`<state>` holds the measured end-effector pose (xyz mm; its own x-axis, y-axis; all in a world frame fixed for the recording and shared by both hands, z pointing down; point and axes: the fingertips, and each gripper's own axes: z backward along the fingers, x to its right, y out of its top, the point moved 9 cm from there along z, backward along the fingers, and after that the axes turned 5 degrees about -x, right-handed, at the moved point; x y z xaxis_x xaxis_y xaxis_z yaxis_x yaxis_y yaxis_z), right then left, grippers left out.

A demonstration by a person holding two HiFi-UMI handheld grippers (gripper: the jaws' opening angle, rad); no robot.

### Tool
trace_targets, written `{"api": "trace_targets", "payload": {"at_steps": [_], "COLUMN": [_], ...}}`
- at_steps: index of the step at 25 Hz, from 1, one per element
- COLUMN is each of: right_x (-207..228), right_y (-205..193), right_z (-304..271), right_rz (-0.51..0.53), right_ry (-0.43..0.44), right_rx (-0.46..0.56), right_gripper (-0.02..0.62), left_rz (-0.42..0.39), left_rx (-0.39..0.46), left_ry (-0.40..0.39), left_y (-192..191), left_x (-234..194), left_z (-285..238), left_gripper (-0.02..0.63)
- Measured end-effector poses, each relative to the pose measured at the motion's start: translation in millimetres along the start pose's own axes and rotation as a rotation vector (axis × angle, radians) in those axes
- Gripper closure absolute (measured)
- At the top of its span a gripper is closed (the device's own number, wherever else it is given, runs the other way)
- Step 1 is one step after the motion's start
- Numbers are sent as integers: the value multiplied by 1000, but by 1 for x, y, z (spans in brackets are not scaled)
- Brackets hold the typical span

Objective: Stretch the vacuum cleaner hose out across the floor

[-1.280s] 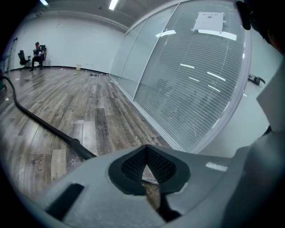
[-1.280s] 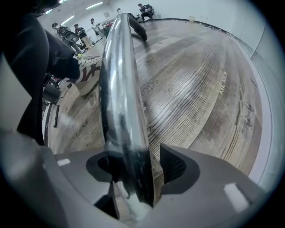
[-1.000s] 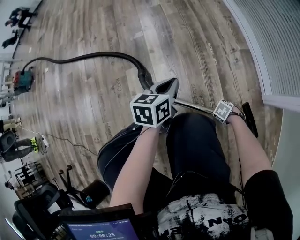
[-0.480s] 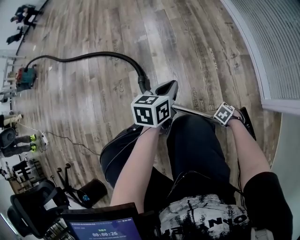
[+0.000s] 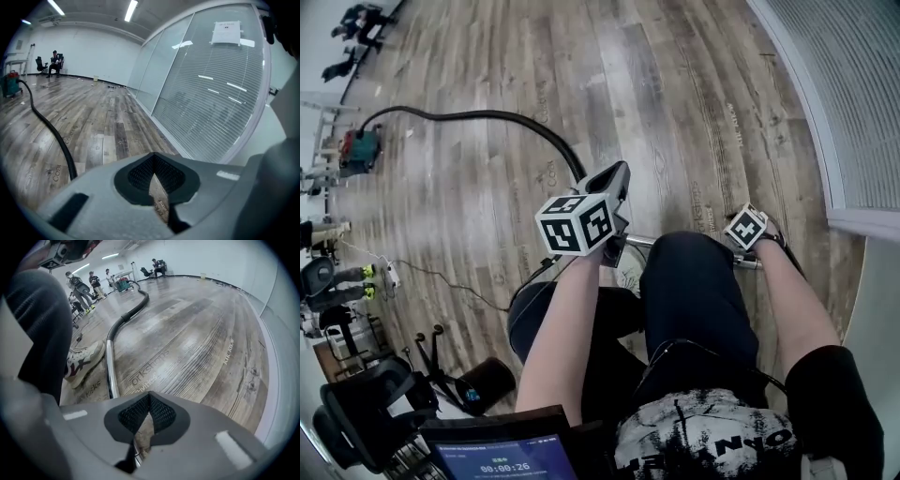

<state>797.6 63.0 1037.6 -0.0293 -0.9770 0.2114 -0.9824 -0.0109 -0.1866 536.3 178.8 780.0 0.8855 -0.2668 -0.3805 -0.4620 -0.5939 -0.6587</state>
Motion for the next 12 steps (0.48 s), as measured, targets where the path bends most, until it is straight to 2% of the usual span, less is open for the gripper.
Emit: {"api": "trace_targets", "payload": {"at_steps": [5,8,12], "right_x": [13,11,-8], "right_y": [1,20,75], "right_z": [8,32,115], "right_rz": [-69,-85,-74], "right_ry": [-1,-6,-23], "right_rx": [-14,-1,81], "right_gripper": [591,590,591], "left_rz": [-81,-36,-2], "left_rx": [-16,-5,-5], "left_ry": [-29,-65,-88], "left_y": [30,51,79], "left_x": [-20,-35,-41], "left_z": [-15,-14,28], "left_gripper": [606,606,606]}}
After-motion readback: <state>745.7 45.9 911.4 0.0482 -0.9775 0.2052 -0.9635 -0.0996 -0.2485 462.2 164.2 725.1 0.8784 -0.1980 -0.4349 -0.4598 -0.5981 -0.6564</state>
